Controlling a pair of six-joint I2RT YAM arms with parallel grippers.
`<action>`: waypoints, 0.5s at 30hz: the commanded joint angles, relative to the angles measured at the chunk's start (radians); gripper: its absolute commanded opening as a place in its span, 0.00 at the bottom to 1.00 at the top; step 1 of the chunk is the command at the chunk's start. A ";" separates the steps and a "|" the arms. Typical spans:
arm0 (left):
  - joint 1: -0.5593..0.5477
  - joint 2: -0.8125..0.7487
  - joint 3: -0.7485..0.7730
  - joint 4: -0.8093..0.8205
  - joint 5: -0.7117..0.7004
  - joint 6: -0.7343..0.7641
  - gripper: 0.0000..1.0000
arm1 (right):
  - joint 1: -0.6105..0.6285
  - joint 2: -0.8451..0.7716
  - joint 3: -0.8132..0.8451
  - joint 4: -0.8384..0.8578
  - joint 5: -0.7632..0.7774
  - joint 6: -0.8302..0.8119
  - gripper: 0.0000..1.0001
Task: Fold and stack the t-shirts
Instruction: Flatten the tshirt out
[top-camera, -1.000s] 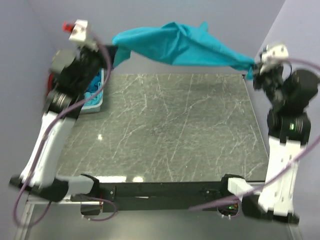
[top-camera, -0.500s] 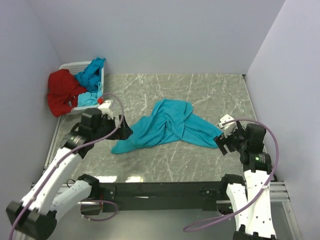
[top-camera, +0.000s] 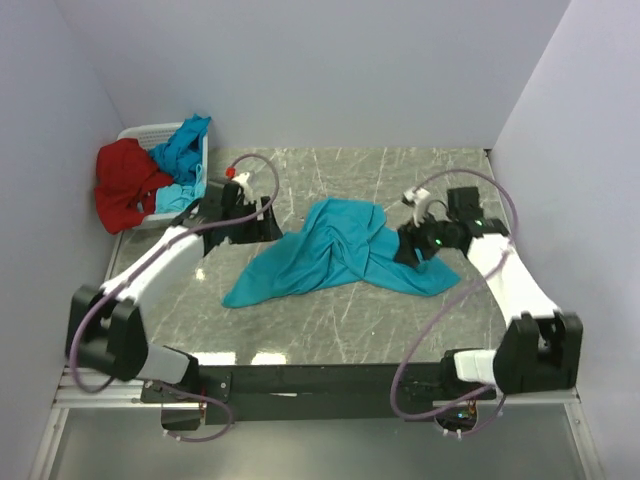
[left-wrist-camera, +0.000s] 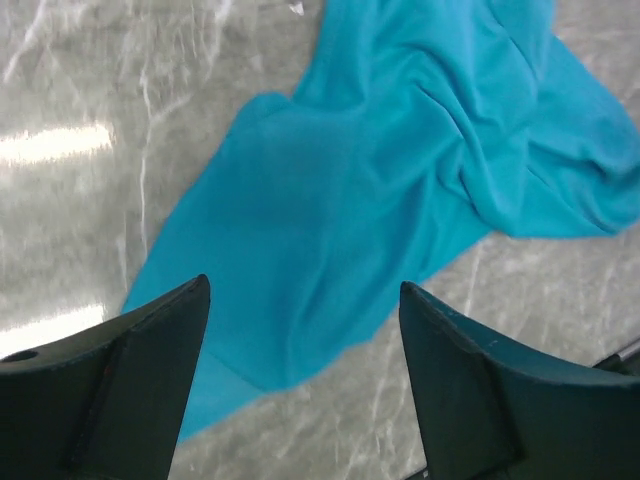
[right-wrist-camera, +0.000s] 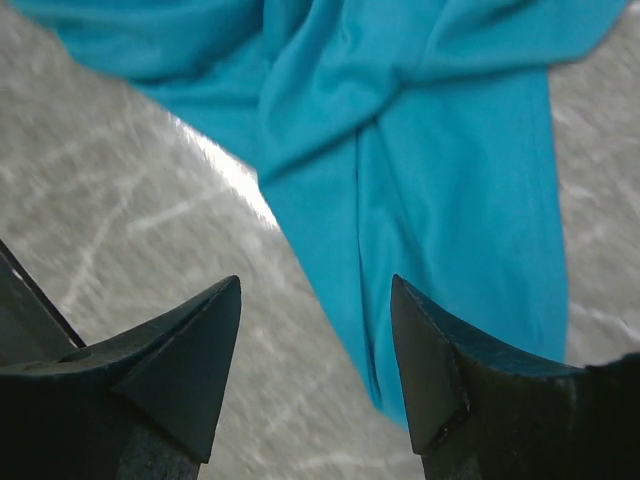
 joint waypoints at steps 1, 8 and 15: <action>0.006 0.111 0.156 0.017 0.035 0.060 0.78 | 0.050 0.160 0.113 0.125 0.035 0.225 0.68; -0.002 0.430 0.406 -0.114 0.104 0.107 0.72 | 0.105 0.576 0.464 0.113 0.111 0.426 0.55; -0.043 0.584 0.500 -0.146 0.053 0.111 0.71 | 0.134 0.828 0.680 0.096 0.144 0.526 0.54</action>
